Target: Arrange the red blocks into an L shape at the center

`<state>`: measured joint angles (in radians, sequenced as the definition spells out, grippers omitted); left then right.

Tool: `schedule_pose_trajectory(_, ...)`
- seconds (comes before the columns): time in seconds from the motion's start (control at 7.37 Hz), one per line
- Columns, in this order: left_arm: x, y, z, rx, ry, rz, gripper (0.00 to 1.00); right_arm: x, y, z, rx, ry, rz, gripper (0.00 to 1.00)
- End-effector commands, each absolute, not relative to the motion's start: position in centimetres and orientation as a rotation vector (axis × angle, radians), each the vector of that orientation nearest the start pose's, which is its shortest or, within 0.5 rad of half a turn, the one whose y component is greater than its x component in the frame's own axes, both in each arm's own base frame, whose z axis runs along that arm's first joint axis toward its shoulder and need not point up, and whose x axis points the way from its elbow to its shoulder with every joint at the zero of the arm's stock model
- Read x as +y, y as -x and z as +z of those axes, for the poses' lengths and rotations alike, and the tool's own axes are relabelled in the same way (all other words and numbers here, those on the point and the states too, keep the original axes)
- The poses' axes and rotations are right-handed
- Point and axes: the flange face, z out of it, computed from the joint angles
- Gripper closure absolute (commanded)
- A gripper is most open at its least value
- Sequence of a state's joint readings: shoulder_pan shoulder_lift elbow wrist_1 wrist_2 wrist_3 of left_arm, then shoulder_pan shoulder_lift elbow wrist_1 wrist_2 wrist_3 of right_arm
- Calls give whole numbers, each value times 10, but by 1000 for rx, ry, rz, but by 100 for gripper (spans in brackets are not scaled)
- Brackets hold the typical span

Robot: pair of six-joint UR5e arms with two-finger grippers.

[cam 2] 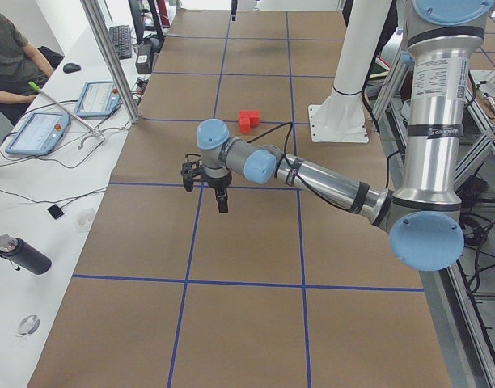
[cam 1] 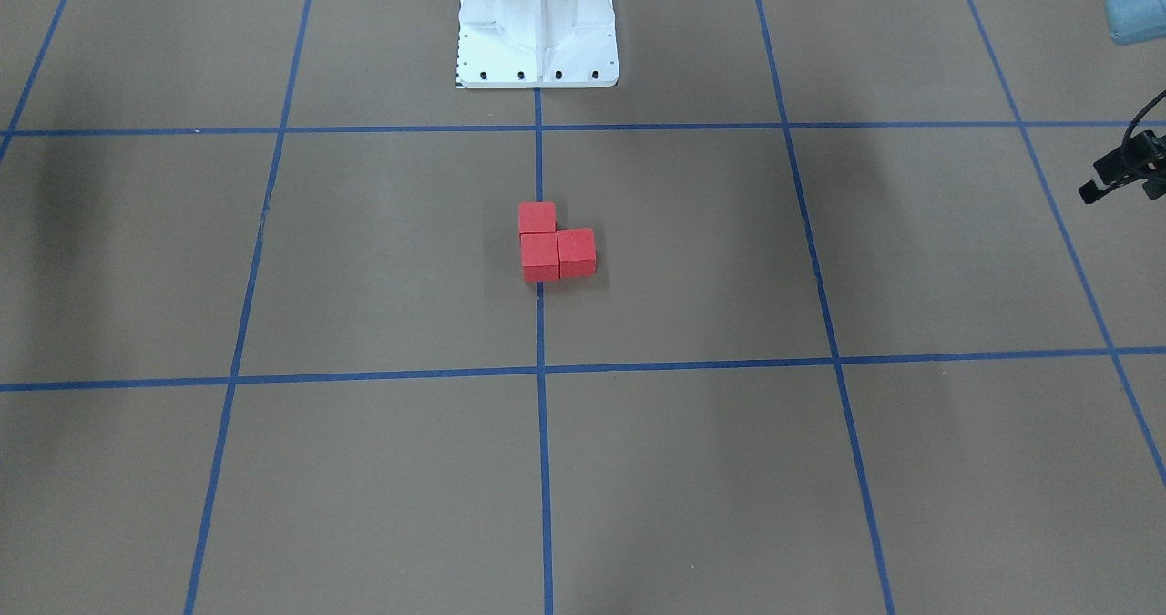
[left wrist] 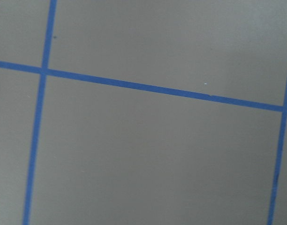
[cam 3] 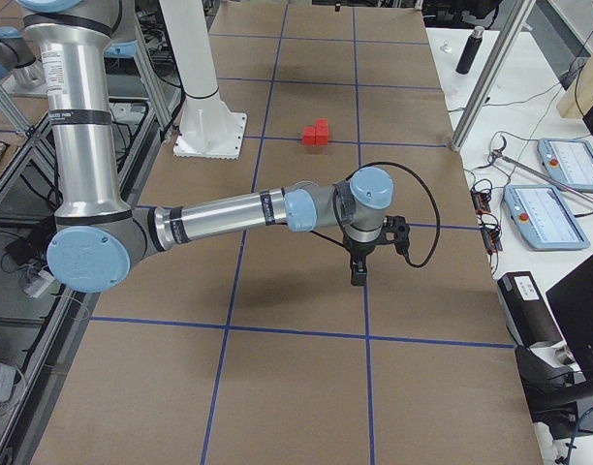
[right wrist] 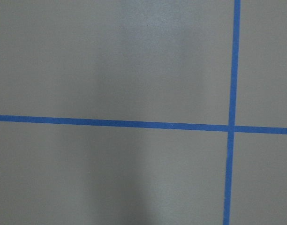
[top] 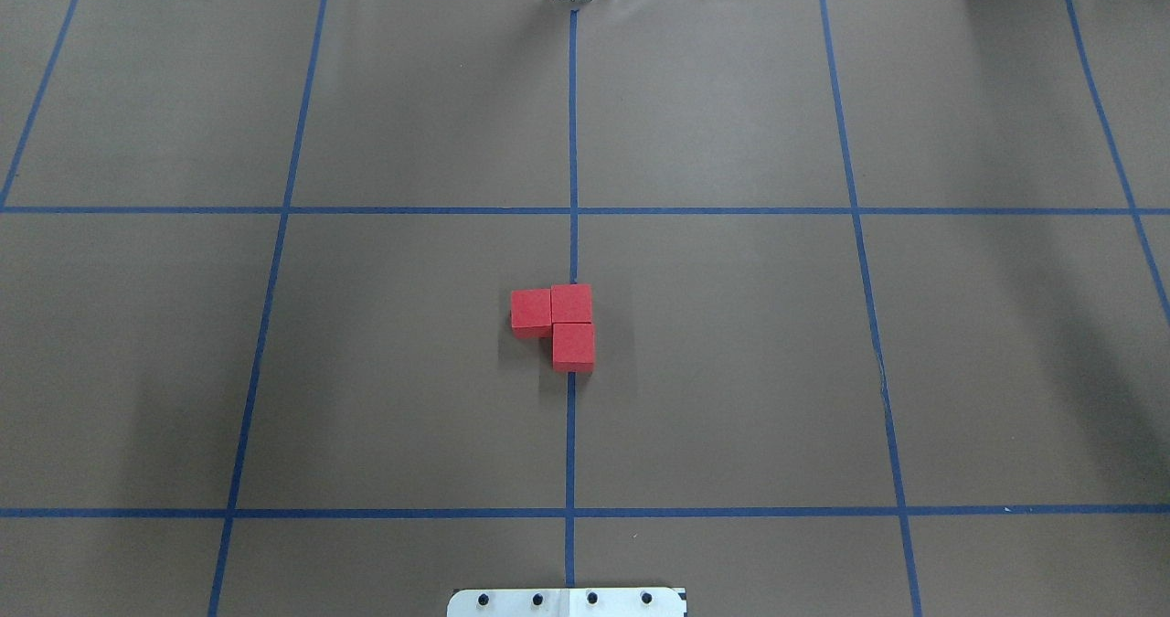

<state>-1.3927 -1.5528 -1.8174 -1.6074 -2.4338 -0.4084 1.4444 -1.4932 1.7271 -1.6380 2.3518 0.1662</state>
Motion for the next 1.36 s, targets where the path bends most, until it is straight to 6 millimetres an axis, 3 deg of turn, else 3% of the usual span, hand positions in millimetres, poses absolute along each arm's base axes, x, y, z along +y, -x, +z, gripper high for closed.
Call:
schedule_pose_trajectory(0.0, -494, -13, 549, 888, -3, -96, 0, -530, -3, 545, -808, -35, -23, 0)
schedule_pose_trajectory(0.27, -494, -10, 566, 878, 8, -90, 0, -512, -14, 565, -800, -24, -7, 0)
schedule_pose_trajectory(0.41, -494, 6, 582, 871, -33, -21, 0, -509, -25, 571, -790, -37, -6, 0)
schedule_pose_trajectory(0.54, -493, 7, 584, 870, -29, -24, 0, -514, -25, 565, -790, -45, -2, 0)
schedule_pose_trajectory(1.09, -495, 10, 584, 870, -29, -33, 0, -514, -24, 593, -791, 11, 23, 0)
schedule_pose_trajectory(1.22, -496, 11, 574, 874, -49, -25, 0, -509, -24, 597, -792, 21, 28, 0)
